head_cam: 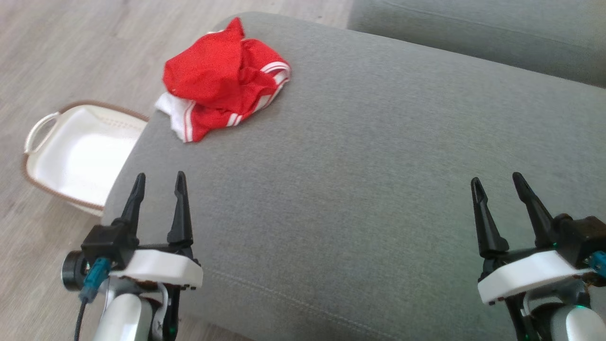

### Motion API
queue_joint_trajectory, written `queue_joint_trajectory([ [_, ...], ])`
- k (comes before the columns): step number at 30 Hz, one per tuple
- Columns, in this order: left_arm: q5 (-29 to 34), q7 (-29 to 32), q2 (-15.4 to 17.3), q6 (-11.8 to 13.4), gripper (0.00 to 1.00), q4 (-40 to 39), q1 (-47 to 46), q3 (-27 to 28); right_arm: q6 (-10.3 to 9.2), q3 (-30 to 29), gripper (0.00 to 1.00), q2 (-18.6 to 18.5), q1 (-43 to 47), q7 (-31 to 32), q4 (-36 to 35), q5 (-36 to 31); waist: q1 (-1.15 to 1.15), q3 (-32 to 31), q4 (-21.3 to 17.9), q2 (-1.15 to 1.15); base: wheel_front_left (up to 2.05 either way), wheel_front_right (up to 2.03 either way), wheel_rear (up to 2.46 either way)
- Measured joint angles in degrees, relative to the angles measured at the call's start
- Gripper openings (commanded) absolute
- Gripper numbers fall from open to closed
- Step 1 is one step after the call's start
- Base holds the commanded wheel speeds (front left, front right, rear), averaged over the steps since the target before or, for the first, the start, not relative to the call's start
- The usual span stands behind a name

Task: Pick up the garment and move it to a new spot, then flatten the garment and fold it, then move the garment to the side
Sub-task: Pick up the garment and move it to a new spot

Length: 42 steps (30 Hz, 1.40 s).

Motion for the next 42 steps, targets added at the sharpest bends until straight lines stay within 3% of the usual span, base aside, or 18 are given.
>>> queue_joint_trajectory([
  [11, 1.4, 0.0, -2.1, -1.0, 1.00, -1.2, -0.5, 2.6, 0.00, 0.3, 1.00, 0.0, -1.4, 1.4, -1.7, -0.6, 0.00, 2.7, 1.4, 0.00, 0.00, 0.00, 0.00],
  [17, 0.7, -0.4, -3.6, -2.9, 1.00, 3.1, -8.2, 3.9, 0.00, 0.4, 1.00, -0.7, -4.0, 3.9, -4.8, -1.3, 0.00, 7.9, 0.1, 0.00, 0.00, 0.00, 0.00],
  [28, -4.0, -0.2, -5.0, -8.8, 1.00, 31.2, -33.9, 7.5, 0.00, 0.8, 1.00, -4.8, -9.7, 7.2, -8.7, -1.5, 0.03, 20.7, -3.4, 0.00, 0.00, 0.00, 0.00],
  [29, -4.7, 2.7, -4.6, -10.1, 1.00, 38.2, -38.5, 7.5, 0.00, 0.7, 1.00, -5.4, -10.0, 7.3, -8.8, -1.5, 0.03, 22.3, -4.1, -0.01, 0.00, 0.00, 0.00],
  [33, -5.4, 8.9, -2.8, -11.0, 1.00, 50.4, -45.2, 7.4, 0.00, 1.6, 1.00, -5.4, -11.0, 7.7, -8.8, -0.6, 0.01, 24.2, -6.2, 0.00, 0.00, 0.00, 0.00],
  [38, -6.0, 12.6, -0.9, -11.6, 1.00, 57.1, -50.2, 7.5, 0.00, 1.8, 1.00, -5.5, -11.6, 7.7, -8.7, -0.3, 0.00, 24.9, -8.0, 0.00, 0.00, 0.00, 0.00],
  [39, -6.2, 12.8, -0.6, -11.6, 0.80, 58.2, -51.1, 7.6, 0.00, 1.8, 1.00, -5.4, -11.7, 7.7, -8.7, -0.3, 0.00, 25.0, -8.3, 0.00, 0.00, 0.00, 0.00],
  [40, -6.1, 12.8, -0.3, -11.6, 0.00, 59.2, -51.8, 7.3, 0.00, 1.8, 1.00, -5.4, -11.6, 7.7, -8.7, -0.1, 0.00, 25.1, -8.5, 0.00, 0.00, 0.00, 0.00],
  [42, -6.0, 12.2, 0.4, -12.0, 0.00, 60.3, -52.4, 7.0, 0.00, 1.5, 1.00, -5.4, -11.6, 7.7, -8.7, 0.1, 0.00, 25.3, -8.8, 0.00, 0.00, 0.00, 0.00],
])
